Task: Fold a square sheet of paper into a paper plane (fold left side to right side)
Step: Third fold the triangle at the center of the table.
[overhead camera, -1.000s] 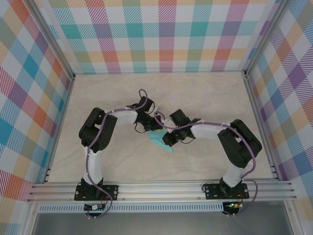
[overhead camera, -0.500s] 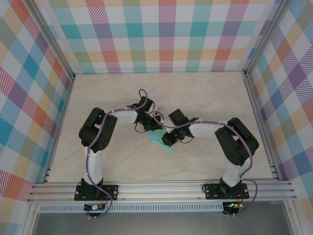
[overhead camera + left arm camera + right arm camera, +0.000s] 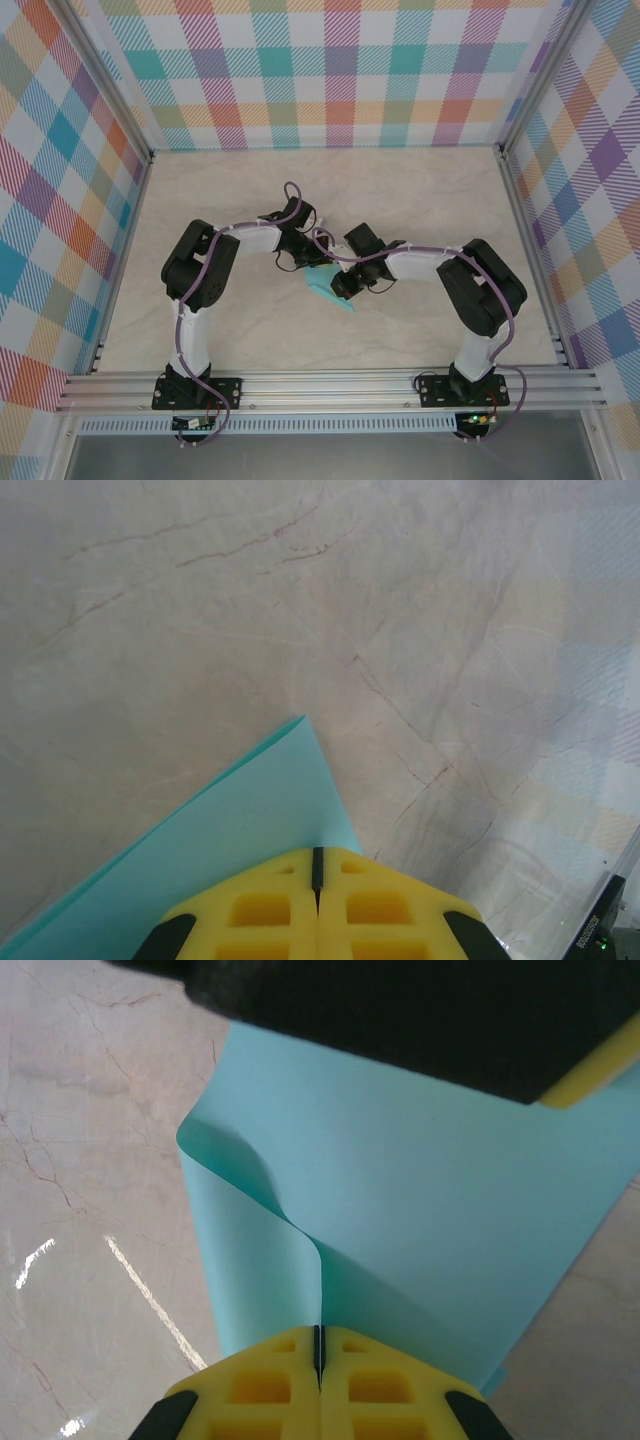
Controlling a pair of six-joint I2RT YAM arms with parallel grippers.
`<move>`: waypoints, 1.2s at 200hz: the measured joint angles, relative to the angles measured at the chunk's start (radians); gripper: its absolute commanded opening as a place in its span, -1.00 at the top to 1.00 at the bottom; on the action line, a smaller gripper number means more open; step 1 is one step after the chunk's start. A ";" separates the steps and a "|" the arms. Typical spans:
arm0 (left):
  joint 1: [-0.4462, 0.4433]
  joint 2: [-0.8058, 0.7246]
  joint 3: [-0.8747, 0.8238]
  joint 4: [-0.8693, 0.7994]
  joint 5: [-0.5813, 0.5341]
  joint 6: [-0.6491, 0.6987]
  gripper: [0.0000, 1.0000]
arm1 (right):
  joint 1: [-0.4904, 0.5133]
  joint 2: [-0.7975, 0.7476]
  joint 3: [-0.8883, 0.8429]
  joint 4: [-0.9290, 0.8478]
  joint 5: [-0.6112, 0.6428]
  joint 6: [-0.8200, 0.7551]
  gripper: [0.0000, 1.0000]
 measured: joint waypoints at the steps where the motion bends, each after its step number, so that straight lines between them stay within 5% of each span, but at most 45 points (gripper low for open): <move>1: 0.000 0.000 0.000 0.000 0.000 0.000 0.93 | 0.000 0.000 0.000 0.000 0.000 0.000 1.00; 70: -0.001 -0.003 0.000 -0.005 -0.002 0.005 0.82 | 0.000 0.008 0.004 -0.004 -0.015 0.000 1.00; 161: 0.060 -0.004 0.134 -0.193 0.000 0.060 0.40 | -0.001 0.014 0.016 -0.024 -0.017 -0.020 1.00; 204: 0.166 -0.034 0.156 -0.224 0.018 0.083 0.64 | -0.001 0.016 0.016 -0.024 -0.019 -0.023 1.00; 240: 0.201 -0.250 -0.073 -0.164 0.048 0.039 0.79 | -0.001 0.016 0.017 -0.024 -0.019 -0.023 1.00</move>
